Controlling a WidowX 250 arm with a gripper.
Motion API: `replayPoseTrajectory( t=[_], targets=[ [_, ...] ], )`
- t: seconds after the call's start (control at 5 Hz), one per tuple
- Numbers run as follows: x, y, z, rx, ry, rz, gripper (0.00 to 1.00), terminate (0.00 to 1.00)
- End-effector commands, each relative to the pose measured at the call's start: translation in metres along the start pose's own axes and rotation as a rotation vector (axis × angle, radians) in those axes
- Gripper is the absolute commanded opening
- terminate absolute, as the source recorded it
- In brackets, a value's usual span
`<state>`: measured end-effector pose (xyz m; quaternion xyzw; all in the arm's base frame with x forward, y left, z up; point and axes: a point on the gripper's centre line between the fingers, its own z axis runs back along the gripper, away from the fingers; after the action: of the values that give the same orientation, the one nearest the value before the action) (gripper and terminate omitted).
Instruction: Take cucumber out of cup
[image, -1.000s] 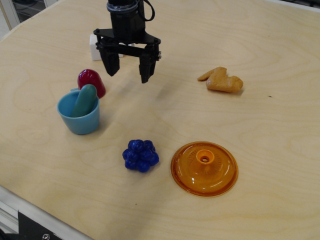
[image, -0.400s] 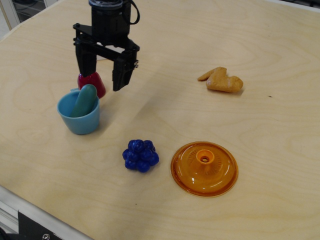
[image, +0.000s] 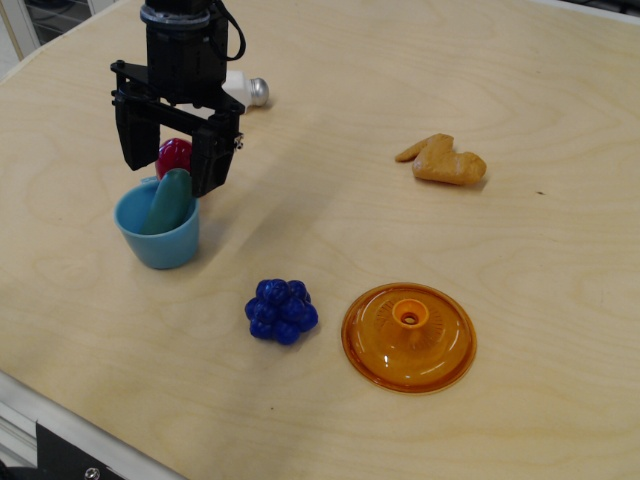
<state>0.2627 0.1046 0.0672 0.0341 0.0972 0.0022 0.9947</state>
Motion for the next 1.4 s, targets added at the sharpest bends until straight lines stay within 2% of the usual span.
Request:
replayPoseTrajectory(
  t=[0.0, 0.2, 0.4, 0.8, 1.2],
  targets=[
    [0.008, 0.006, 0.001, 0.048, -0.033, -0.014, 1.00, 0.00],
    [0.010, 0.005, -0.004, 0.057, -0.022, -0.012, 1.00, 0.00],
    [0.009, 0.005, -0.005, 0.053, -0.023, -0.007, 0.00, 0.00],
    [0.003, 0.006, -0.004, 0.072, -0.020, 0.015, 0.00, 0.00],
    [-0.007, 0.014, 0.022, 0.080, -0.062, 0.066, 0.00, 0.00]
  ],
)
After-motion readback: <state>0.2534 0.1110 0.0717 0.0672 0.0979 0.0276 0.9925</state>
